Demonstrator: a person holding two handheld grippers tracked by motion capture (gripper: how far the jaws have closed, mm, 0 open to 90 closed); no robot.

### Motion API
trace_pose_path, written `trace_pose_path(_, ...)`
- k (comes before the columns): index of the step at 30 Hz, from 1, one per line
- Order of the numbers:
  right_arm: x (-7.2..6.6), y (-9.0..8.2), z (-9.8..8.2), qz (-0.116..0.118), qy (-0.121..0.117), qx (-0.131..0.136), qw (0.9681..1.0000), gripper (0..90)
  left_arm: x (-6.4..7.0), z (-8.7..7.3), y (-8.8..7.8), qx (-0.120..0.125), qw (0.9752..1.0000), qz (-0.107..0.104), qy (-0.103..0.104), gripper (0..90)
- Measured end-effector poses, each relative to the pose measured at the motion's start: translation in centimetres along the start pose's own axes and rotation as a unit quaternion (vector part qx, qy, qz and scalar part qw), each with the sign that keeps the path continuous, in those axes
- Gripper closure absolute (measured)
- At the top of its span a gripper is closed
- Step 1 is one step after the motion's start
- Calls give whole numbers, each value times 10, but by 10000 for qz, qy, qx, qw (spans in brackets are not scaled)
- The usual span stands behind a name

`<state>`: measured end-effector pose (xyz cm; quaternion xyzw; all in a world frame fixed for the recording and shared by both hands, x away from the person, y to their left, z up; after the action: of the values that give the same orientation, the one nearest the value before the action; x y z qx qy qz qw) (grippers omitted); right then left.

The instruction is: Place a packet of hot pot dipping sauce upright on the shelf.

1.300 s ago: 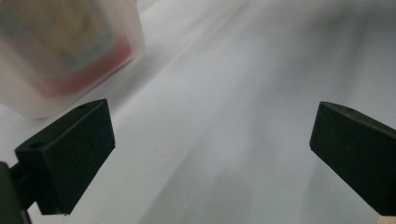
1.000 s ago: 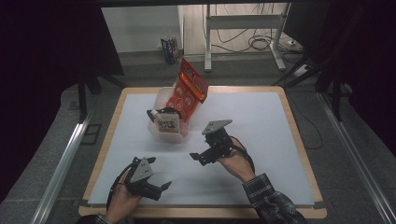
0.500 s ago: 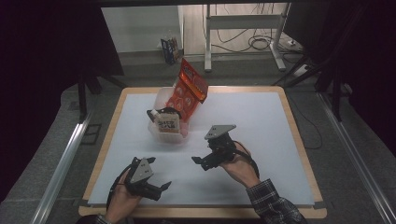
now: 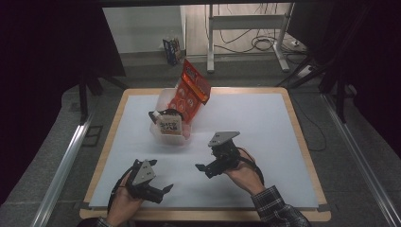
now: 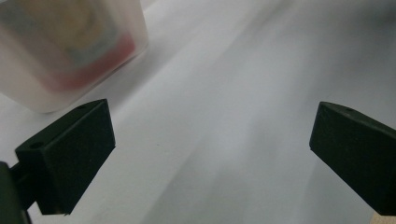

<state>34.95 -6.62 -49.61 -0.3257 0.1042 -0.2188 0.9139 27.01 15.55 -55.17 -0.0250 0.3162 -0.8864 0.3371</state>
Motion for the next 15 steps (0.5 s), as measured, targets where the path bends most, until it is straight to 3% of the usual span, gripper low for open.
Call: trace_pose_path(15, 0, -7, -12, -115, -28, -45, 9999, 0, 2, 0, 2, -57, 10000, -21, 47, 1)
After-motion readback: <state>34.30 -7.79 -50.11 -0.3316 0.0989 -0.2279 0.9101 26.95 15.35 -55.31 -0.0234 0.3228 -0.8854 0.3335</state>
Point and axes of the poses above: each handheld gripper's, and its own axes: y roughly forward along the jaws, z roughly out of its top, x roughly to its right, the point moved 5 cm from there along y, roughly forward along the jaws, and after that the axes turned 4 degrees about y, right-handed, at the moved point
